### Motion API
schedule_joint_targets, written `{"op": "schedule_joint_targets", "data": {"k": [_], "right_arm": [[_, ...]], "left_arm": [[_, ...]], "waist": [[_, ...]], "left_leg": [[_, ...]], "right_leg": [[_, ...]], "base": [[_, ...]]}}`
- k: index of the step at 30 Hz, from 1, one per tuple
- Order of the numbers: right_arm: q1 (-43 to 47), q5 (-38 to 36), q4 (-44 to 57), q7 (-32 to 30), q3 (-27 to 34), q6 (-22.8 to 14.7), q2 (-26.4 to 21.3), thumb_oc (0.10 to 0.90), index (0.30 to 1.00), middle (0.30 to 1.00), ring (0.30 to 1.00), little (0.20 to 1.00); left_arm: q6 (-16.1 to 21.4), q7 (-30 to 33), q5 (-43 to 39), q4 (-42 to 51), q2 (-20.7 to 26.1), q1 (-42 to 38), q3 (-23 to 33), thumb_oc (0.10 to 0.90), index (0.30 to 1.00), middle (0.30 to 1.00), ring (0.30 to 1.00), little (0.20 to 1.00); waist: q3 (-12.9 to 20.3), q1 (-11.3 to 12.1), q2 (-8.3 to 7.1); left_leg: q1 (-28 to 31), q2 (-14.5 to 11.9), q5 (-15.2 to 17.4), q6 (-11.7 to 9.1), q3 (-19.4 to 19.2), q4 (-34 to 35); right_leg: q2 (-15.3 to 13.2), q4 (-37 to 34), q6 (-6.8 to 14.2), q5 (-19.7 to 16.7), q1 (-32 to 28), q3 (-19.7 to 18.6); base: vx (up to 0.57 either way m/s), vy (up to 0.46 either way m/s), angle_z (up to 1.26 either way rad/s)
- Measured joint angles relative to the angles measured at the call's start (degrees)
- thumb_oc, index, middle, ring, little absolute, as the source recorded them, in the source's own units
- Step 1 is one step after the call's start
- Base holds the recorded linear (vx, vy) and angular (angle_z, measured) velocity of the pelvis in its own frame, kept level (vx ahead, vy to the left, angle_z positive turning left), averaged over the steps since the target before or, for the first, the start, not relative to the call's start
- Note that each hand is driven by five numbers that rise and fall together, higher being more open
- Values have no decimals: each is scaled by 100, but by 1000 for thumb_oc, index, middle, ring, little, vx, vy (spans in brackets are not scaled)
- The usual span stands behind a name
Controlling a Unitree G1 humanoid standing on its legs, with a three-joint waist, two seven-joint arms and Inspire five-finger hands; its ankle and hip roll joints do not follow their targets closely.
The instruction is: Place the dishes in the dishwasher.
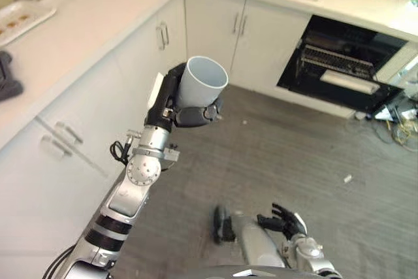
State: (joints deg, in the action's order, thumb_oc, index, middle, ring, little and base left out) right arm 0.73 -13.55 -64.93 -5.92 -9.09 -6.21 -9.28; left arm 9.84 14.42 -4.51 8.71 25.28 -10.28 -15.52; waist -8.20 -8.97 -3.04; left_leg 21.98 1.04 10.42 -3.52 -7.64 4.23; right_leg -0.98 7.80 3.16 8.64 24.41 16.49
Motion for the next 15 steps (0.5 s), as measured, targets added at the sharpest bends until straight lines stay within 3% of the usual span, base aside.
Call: {"op": "schedule_joint_targets", "data": {"k": [1, 2, 3, 4, 5, 6, 7, 10, 11, 12, 13, 14, 15], "right_arm": [[0, 0, 0, 0, 0, 0, 0, 800, 900, 900, 900, 900], [-75, 137, -286, -62, -15, 70, -112, 800, 900, 900, 900, 900], [-24, 211, -588, -91, -14, 161, -143, 800, 900, 900, 900, 900], [-14, 227, -852, -105, -22, 297, -148, 800, 900, 900, 900, 900], [-18, 229, -1030, -103, -39, 392, -184, 800, 900, 900, 900, 900], [-39, 232, -1119, -111, -60, 487, -224, 800, 900, 900, 900, 900], [-49, 233, -1100, -114, -57, 508, -202, 800, 900, 900, 900, 900], [-179, 229, -764, -135, -66, 463, -223, 800, 900, 900, 900, 900], [-150, 227, -731, -164, -102, 413, -251, 800, 900, 900, 900, 900], [-157, 216, -581, -169, -26, 371, -262, 800, 900, 900, 900, 900], [-86, 210, -447, -137, 96, 371, -282, 800, 900, 900, 900, 900], [-17, 192, -285, -185, 106, 407, -280, 800, 900, 900, 900, 900], [107, 158, -67, -220, 34, 444, -272, 800, 900, 900, 900, 900]], "left_arm": [[0, 0, 0, 0, 0, 0, 0, 400, 300, 300, 300, 300], [-9, -6, 2, -94, -120, 183, 4, 400, 300, 300, 300, 300], [-47, -10, 3, -174, -134, 251, 13, 400, 300, 300, 300, 300], [-78, -7, 1, -257, -84, 282, 41, 400, 300, 300, 300, 300], [-137, 2, 2, -266, -76, 355, 87, 400, 300, 300, 300, 300], [-194, 9, 1, -268, -63, 405, 124, 400, 300, 300, 300, 300], [-208, -8, 1, -266, 2, 411, 143, 400, 300, 300, 300, 300], [-209, -133, -2, -232, 133, 447, 136, 400, 300, 300, 300, 300], [-201, -137, -7, -237, 104, 458, 128, 400, 300, 300, 300, 300], [-161, -145, -66, -208, 88, 483, 159, 400, 300, 300, 300, 300], [-134, -148, -129, -70, -29, 500, 275, 400, 300, 300, 300, 300], [-129, -93, -223, 23, -59, 506, 288, 400, 300, 300, 300, 300], [-124, -68, -270, 77, 67, 509, 293, 400, 300, 300, 300, 300]], "waist": [[0, 0, 0], [48, 45, 196], [51, 132, 379], [36, 234, 368], [37, 270, 376], [47, 239, 486], [27, 217, 477], [-39, 95, 277], [-28, 83, 265], [34, 107, 168], [-27, 151, 155], [-118, 331, 43], [-254, 658, -256]], "left_leg": [[0, 0, 0, 0, 0, 0], [309, -186, 164, -278, 34, -87], [276, -347, 169, -371, -30, -420], [262, -362, -59, -508, -130, -842], [352, -382, -241, -417, -115, -1041], [459, -487, -339, -289, 7, -1212], [497, -478, -168, -246, 110, -1198], [-227, -565, -139, -232, 53, -2287], [-549, -607, -100, -387, 41, -2713], [-1082, -593, -565, -497, -10, -3708], [-2000, -830, -1783, -413, -148, -5321], [-2902, -689, -2564, -397, 249, -6445], [-3656, -216, -1990, -218, 541, -7060]], "right_leg": [[0, 0, 0, 0, 0, 0], [152, 110, -345, -520, -175, -95], [290, 288, -498, -628, -229, -112], [262, 497, -942, -996, -317, -65], [229, 831, -1097, -1203, -359, -32], [380, 1278, -1220, -682, -421, -123], [500, 1332, -1291, -437, -638, -214], [659, 1028, -1298, -117, -1547, -437], [738, 907, -1276, -7, -1803, -516], [803, 869, -1367, 198, -1896, -580], [878, 724, -1433, 256, -2045, -781], [865, 603, -1479, 228, -2242, -1125], [741, 542, -1502, 245, -2403, -1625]], "base": [[310, -55, 58], [398, -94, 33], [565, -149, 32], [602, -142, -6], [534, -140, -25], [498, -134, -40], [448, -174, -46], [388, -240, -42], [558, -424, -39], [330, -269, -58], [339, -179, -73], [365, -94, -145], [509, -31, -185]]}}
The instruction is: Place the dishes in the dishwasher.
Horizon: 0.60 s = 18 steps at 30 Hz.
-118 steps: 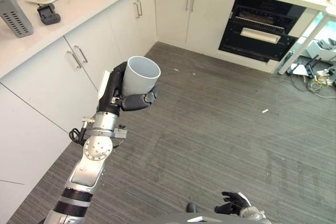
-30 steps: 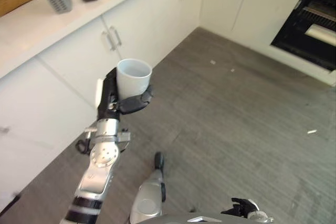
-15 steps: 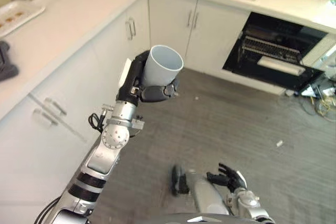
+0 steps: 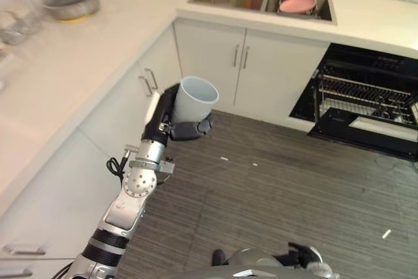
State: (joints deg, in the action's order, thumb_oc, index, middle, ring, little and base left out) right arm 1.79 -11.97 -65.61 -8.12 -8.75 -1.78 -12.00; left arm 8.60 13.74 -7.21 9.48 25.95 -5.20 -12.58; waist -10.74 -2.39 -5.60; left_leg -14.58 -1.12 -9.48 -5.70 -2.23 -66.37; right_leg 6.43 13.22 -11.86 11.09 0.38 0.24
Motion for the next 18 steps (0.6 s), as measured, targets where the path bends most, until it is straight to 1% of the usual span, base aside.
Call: {"op": "schedule_joint_targets", "data": {"k": [1, 2, 3, 4, 5, 6, 7, 8, 9, 10, 11, 12, 13, 14, 15, 16, 17, 18], "right_arm": [[129, -49, 150, -28, -112, -7, -12, 800, 900, 900, 900, 900], [222, -59, 355, -60, -156, -22, -52, 800, 900, 900, 900, 900], [224, -59, 580, -89, -159, -47, -115, 800, 900, 900, 900, 900], [202, -58, 805, -116, -193, -142, -226, 800, 900, 900, 900, 900], [190, -58, 980, -139, -194, -176, -303, 800, 900, 900, 900, 900], [128, -53, 1190, -152, -193, -180, -412, 800, 900, 900, 900, 900], [47, -51, 1485, -182, -195, -176, -566, 800, 900, 900, 900, 900], [-140, -39, 1682, -258, -197, -214, -760, 800, 900, 900, 900, 900], [-221, -39, 1908, -341, -245, -151, -817, 800, 900, 900, 900, 900], [-497, -34, 2458, -436, -388, -6, -936, 800, 900, 900, 900, 900], [-648, 48, 2813, -265, -78, -122, -892, 800, 900, 900, 900, 900], [-708, 74, 3193, -278, 102, -203, -893, 800, 900, 900, 900, 900], [-826, 74, 3599, -365, 316, -254, -895, 800, 900, 900, 900, 900], [-939, 74, 4004, -434, 465, -255, -883, 800, 900, 900, 900, 900], [-1025, 94, 4246, -465, 562, -257, -856, 800, 900, 900, 900, 900], [-1067, 125, 4286, -490, 632, -300, -817, 800, 900, 900, 900, 900], [-1136, 174, 4288, -554, 708, -400, -783, 800, 900, 900, 900, 900], [-1144, 175, 4257, -601, 712, -402, -853, 800, 900, 900, 900, 900]], "left_arm": [[-28, 24, -9, -22, 105, 11, 20, 400, 300, 300, 300, 300], [-75, 28, -14, -59, 123, 43, 51, 400, 300, 300, 300, 300], [-77, 23, -26, -69, 90, 57, 76, 400, 300, 300, 300, 300], [-55, 7, -48, -49, 45, 144, 123, 400, 300, 300, 300, 300], [-54, 5, -62, -49, 56, 176, 123, 400, 300, 300, 300, 300], [-30, 4, -64, -50, 65, 229, 137, 400, 300, 300, 300, 300], [-1, 0, -64, 0, 64, 340, 214, 400, 300, 300, 300, 300], [2, -9, -47, 5, 47, 396, 216, 400, 300, 300, 300, 300], [-39, 21, -45, -35, 87, 433, 173, 400, 300, 300, 300, 300], [-154, 101, -47, -57, 228, 516, 123, 400, 300, 300, 300, 300], [-163, 31, -45, -103, 185, 635, 290, 400, 300, 300, 300, 300], [-173, 178, -63, -147, 62, 689, 409, 400, 300, 300, 300, 300], [-174, 225, -64, -148, -31, 552, 454, 400, 300, 300, 300, 300], [-172, 224, -61, -107, -7, 333, 433, 400, 300, 300, 300, 300], [-165, 207, -43, -72, 1, 165, 403, 400, 300, 300, 300, 300], [-163, 183, -28, -34, -5, 95, 351, 400, 300, 300, 300, 300], [-65, 153, 18, 110, -6, -97, 201, 400, 300, 300, 300, 300], [-1, 113, 24, 144, -101, -262, 115, 400, 300, 300, 300, 300]], "waist": [[-134, 186, -250], [-177, 196, -337], [-200, 187, -363], [-208, 187, -316], [-175, 208, -227], [-85, 240, -129], [19, 258, 39], [128, 280, 178], [113, 257, 129], [151, 284, 56], [133, 618, 65], [137, 568, 211], [132, 367, 358], [118, 304, 351], [95, 241, 346], [100, 215, 398], [113, 169, 479], [71, 92, 558]], "left_leg": [[-494, 293, 424, 36, 91, 7], [-882, 324, 762, 151, 38, 407], [-1031, 315, 956, 287, -52, 1181], [-1064, 272, 978, 379, -74, 2430], [-1106, 151, 906, 387, -127, 3003], [-1099, 53, 890, 430, -131, 3884], [-838, 56, 835, 549, 108, 5493], [-601, 210, 551, 664, 521, 6843], [-337, 380, -199, 626, 962, 6907], [-268, 664, -233, 573, 1302, 6507], [7, 775, -175, 618, 1567, 6387], [231, 706, -29, 714, 1246, 6388], [366, 705, 41, 834, 1215, 6410], [492, 764, 142, 976, 1057, 6421], [700, 786, 210, 1077, 1012, 6495], [853, 709, 221, 1099, 1056, 6600], [1155, 546, 229, 1109, 1250, 6846], [1259, 499, 228, 1107, 1312, 6878]], "right_leg": [[-137, -271, 146, -89, -319, -358], [-230, -766, 253, -206, -784, -474], [-331, -1086, 295, -212, -1146, -628], [-368, -1389, 456, -178, -1602, -761], [-349, -1502, 573, -116, -1861, -791], [-339, -1643, 739, -40, -2070, -854], [-358, -1690, 956, 81, -2257, -906], [-403, -1716, 1180, 226, -2402, -1044], [-648, -1511, 1494, 369, -2567, -1129], [-922, -1358, 1946, 205, -2628, -1288], [-1225, -934, 2055, 231, -2460, -1765], [-1359, -1092, 2075, 315, -2344, -1697], [-1324, -1374, 2100, 245, -2255, -1456], [-1317, -1302, 2239, -440, -2055, -1317], [-1281, -602, 2171, -463, -1825, -1033], [-1236, -46, 2230, -491, -1569, -937], [-992, 348, 1980, -155, -1231, -1109], [-860, -181, 1819, -35, -1219, -1173]], "base": [[486, 26, -182], [478, 109, -127], [499, 180, -109], [550, 227, -110], [573, 256, -124], [359, 155, -124], [624, 210, -120], [556, 231, -108], [652, 328, -97], [340, 315, -168], [374, 296, -217], [339, 267, -186], [234, 163, -97], [95, 62, -34], [1, 0, -40], [0, 0, -53], [0, 0, -35], [394, 650, -22]]}}
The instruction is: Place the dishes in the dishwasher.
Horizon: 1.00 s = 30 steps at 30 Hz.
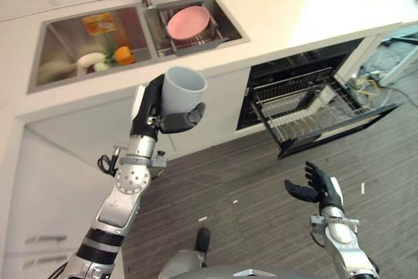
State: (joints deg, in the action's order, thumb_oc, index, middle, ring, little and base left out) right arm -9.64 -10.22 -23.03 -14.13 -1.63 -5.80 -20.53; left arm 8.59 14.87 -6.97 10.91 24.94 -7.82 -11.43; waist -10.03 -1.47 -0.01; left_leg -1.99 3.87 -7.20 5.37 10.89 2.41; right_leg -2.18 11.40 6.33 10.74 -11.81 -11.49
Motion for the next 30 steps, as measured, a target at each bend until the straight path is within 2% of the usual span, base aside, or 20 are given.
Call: {"op": "schedule_joint_targets", "data": {"k": [1, 2, 3, 4, 5, 6, 7, 8, 9, 10, 11, 12, 13, 15, 16, 17, 18, 22, 26, 30], "right_arm": [[34, 3, -100, -4, -5, 12, -49, 800, 900, 900, 900, 900], [-38, 46, 422, -148, -310, 407, -120, 800, 900, 900, 900, 900], [-287, 300, 1885, -180, -449, 514, -165, 800, 900, 900, 900, 900], [-457, 492, 2776, 126, -314, 413, 149, 800, 900, 900, 900, 900], [-309, 617, 2948, 290, -587, 234, 378, 800, 900, 900, 900, 900], [-97, 768, 2910, 374, -943, -35, 486, 800, 900, 900, 900, 900], [28, 874, 3013, 396, -1024, -151, 437, 800, 900, 900, 900, 900], [77, 925, 3131, 379, -924, -184, 263, 800, 900, 900, 900, 900], [155, 999, 3104, 343, -630, -252, 146, 800, 900, 900, 900, 900], [185, 1021, 3036, 280, -392, -201, 64, 800, 900, 900, 900, 900], [119, 1021, 2953, 236, -266, -157, 30, 800, 900, 900, 900, 900], [184, 1028, 2885, 236, -181, -154, -126, 800, 900, 900, 900, 900], [209, 1026, 2871, 216, -133, -156, -222, 800, 900, 900, 900, 900], [324, 1012, 2765, 269, -45, -156, -415, 800, 900, 900, 900, 900], [324, 1012, 2765, 269, -45, -156, -415, 800, 900, 900, 900, 900], [341, 1011, 2704, 295, -47, -154, -445, 800, 900, 900, 900, 900], [308, 983, 2663, 296, -57, -163, -464, 800, 900, 900, 900, 900], [141, 698, 2683, 311, -62, -174, -418, 800, 900, 900, 900, 900], [158, 74, 2695, 341, -78, -177, -192, 800, 900, 900, 900, 900], [495, -885, 2911, 340, -291, -206, 5, 800, 900, 900, 900, 900]], "left_arm": [[7, -16, 0, 1, -87, -120, -34, 400, 300, 300, 300, 300], [138, 60, 46, -74, -77, -198, -54, 400, 300, 300, 300, 300], [313, 203, 102, -211, -2, -264, 129, 400, 300, 300, 300, 300], [256, 316, 96, -228, 26, -43, 234, 400, 300, 300, 300, 300], [195, 387, 96, -209, 76, 321, 400, 400, 300, 300, 300, 300], [14, 377, 97, -414, 152, 433, 436, 400, 300, 300, 300, 300], [-101, 210, 136, -633, 137, 326, 316, 400, 300, 300, 300, 300], [-121, 110, 189, -510, 95, 340, 184, 400, 300, 300, 300, 300], [-100, 60, 267, -156, 92, 431, 100, 400, 300, 300, 300, 300], [-46, 56, 318, 183, 69, 587, 104, 400, 300, 300, 300, 300], [0, 67, 320, 371, 82, 776, 173, 400, 300, 300, 300, 300], [57, 139, 315, 458, -42, 944, 299, 400, 300, 300, 300, 300], [71, 170, 315, 465, -60, 989, 346, 400, 300, 300, 300, 300], [88, 225, 307, 469, -59, 984, 413, 400, 300, 300, 300, 300], [88, 225, 307, 469, -59, 984, 413, 400, 300, 300, 300, 300], [84, 213, 307, 468, -59, 980, 396, 400, 300, 300, 300, 300], [87, 199, 309, 456, -87, 1001, 368, 400, 300, 300, 300, 300], [92, 199, 305, 504, -87, 990, 365, 400, 300, 300, 300, 300], [87, 202, 301, 510, -87, 927, 352, 400, 300, 300, 300, 300], [69, 336, 310, 505, -104, 474, 30, 400, 300, 300, 300, 300]], "waist": [[-20, -36, 30], [-69, -99, 147], [-375, -106, 468], [-550, 277, 716], [-555, 332, 831], [-545, 96, 653], [-457, -299, 329], [-355, -394, 160], [-266, -398, -6], [-167, -333, -163], [43, -224, -437], [119, -11, -490], [177, 12, -441], [230, 106, -191], [230, 106, -191], [235, 96, -112], [230, 59, 122], [277, -93, 195], [281, -96, 227], [262, -69, 402]], "left_leg": [[55, 7, -2, -5, 29, -16], [-79, -9, 275, 305, -77, -391], [-466, -333, 735, 528, -914, -1170], [253, -716, 917, 176, -2015, -459], [734, -818, 979, 45, -2431, -47], [828, -728, 896, -132, -2434, -121], [912, -477, 820, -460, -2150, -240], [1039, -321, 797, -503, -1946, -165], [1171, -184, 893, -598, -1831, -123], [1348, -53, 1036, -810, -1845, -122], [1396, 187, 1067, -854, -1872, -281], [1190, 255, 1407, -875, -1954, -846], [998, 103, 1624, -745, -1952, -1064], [825, -640, 1459, -956, -1972, -306], [825, -640, 1459, -956, -1972, -306], [772, -871, 1200, -1078, -1970, -53], [662, -1108, 497, -1134, -1943, 104], [798, -925, 467, -1017, -1896, 290], [799, -860, 466, -993, -1831, 281], [799, -866, 455, -979, -1807, 284]], "right_leg": [[25, -599, 13, -14, 42, -1], [153, -402, 311, -752, 668, 321], [74, 1720, 529, -1082, 1826, 1399], [-579, 3506, 928, -1193, 2669, 3087], [-714, 3961, 634, -1059, 2988, 3633], [-606, 3045, 462, -860, 3006, 3428], [-482, 1824, 179, -705, 2890, 2659], [-422, 1072, 55, -694, 2752, 2358], [-325, 522, 6, -719, 2618, 2215], [-122, 219, -561, -1058, 2374, 2202], [-36, -437, -1112, -1546, 1966, 2198], [-196, -1135, -906, -1636, 1502, 2140], [-209, -1485, -877, -1741, 1289, 2119], [-87, -1698, -824, -1783, 1078, 2072], [-87, -1698, -824, -1783, 1078, 2072], [-66, -1699, -775, -1744, 999, 2072], [-8, -1708, -630, -1610, 803, 1990], [-186, -1717, -407, -1501, 717, 2008], [-246, -1713, -371, -1494, 717, 2029], [-246, -1713, -368, -1495, 707, 2046]], "base": [[470, 712, -28], [569, 729, -62], [250, 71, -205], [225, -3, -288], [195, -14, -296], [130, -4, -120], [168, -9, 9], [162, -30, 54], [203, -53, 26], [150, -48, 13], [128, -60, -29], [84, -65, -30], [99, -93, -35], [56, -54, -9], [19, -45, -9], [7, -90, -20], [7, -90, -23], [-7, -43, 6], [-21, -43, 10], [-21, -9, 3]]}}
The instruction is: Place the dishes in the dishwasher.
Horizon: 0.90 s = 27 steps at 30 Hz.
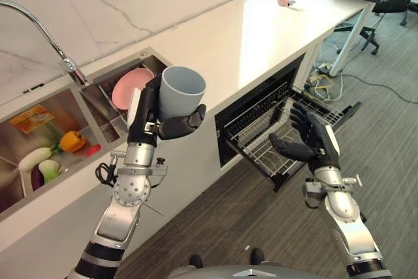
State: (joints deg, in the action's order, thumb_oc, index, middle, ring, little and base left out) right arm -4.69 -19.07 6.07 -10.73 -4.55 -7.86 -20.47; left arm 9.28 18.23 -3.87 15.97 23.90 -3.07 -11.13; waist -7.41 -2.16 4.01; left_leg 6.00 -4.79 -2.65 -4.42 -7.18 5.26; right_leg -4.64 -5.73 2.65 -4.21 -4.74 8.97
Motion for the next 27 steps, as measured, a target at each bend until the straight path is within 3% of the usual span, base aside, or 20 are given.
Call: {"op": "schedule_joint_targets", "data": {"k": [5, 10, 17, 27], "right_arm": [[362, -710, 587, 60, -198, -321, 39, 800, 900, 900, 900, 900], [624, -1224, 773, 95, -382, -614, 34, 800, 900, 900, 900, 900], [633, -1490, 775, 144, -574, -621, 20, 800, 900, 900, 900, 900], [667, -1608, 780, 266, -853, -619, 12, 800, 900, 900, 900, 900]], "left_arm": [[24, 49, 457, -7, -14, -758, -453, 400, 300, 300, 300, 300], [33, 219, 1120, -510, -58, -1416, -767, 400, 300, 300, 300, 300], [-143, 489, 1824, -1544, -187, -1479, -830, 400, 300, 300, 300, 300], [-475, 825, 1918, -2394, -483, -1532, -807, 400, 300, 300, 300, 300]], "waist": [[69, -131, 182], [92, -285, 217], [98, -360, 225], [92, -393, 195]], "left_leg": [[59, -4, -2, 2, -11, 19], [129, -25, -1, 0, -52, 26], [188, -80, 1, -4, -152, 26], [193, -85, -6, -14, -143, 26]], "right_leg": [[5, -1, 34, 11, -47, -11], [28, 0, 39, 6, -106, -59], [82, 0, 2, -20, -123, -126], [85, 2, -14, -31, -135, -114]], "base": [[-1, 1, -1], [-8, -2, -4], [-11, -8, -5], [0, 0, 0]]}}
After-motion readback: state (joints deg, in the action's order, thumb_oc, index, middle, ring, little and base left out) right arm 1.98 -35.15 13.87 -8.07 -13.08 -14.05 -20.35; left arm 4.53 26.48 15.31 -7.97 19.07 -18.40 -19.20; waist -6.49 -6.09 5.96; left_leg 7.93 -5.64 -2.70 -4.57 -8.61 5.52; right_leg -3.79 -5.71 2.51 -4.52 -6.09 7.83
